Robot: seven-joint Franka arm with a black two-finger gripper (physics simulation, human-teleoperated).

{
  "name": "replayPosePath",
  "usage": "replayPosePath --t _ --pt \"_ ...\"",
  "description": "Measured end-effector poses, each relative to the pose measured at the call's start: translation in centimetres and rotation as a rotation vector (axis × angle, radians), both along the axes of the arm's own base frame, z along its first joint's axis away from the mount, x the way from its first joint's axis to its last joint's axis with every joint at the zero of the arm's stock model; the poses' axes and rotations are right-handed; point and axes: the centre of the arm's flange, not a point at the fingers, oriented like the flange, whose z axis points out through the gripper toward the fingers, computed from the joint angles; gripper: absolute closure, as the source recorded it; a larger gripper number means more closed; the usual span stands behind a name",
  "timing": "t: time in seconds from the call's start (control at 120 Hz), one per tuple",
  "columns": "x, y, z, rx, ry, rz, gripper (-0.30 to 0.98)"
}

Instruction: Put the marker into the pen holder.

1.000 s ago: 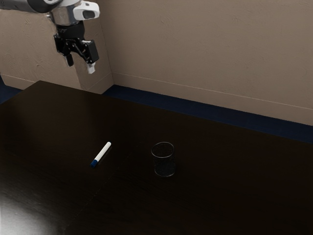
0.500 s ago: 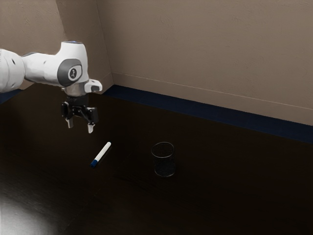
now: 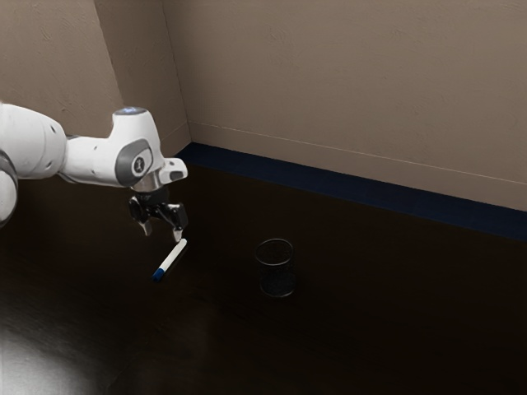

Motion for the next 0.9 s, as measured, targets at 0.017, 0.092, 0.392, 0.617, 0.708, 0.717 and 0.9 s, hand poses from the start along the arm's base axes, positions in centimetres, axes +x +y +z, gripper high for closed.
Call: replayPosePath --t 0.017,0.092,0.392,0.617,0.708,0.717,0.9 --pt "0.4 -0.1 -0.1 0.000 -0.007 -0.004 0.04" --pt "1.6 -0.4 -0.8 0.001 -0.030 -0.013 0.06" --pt "2.1 -1.8 -2.8 -0.004 -0.033 -0.022 0.20" --pt "1.8 -2.0 -3.2 -0.008 -0.023 0.013 0.41" --pt "1.8 -2.0 -3.2 -0.008 -0.022 0.024 0.52" --pt "1.8 -2.0 -3.2 -0.008 -0.022 0.025 0.53" --pt "1.8 -2.0 -3.2 -0.007 -0.021 0.044 0.69"
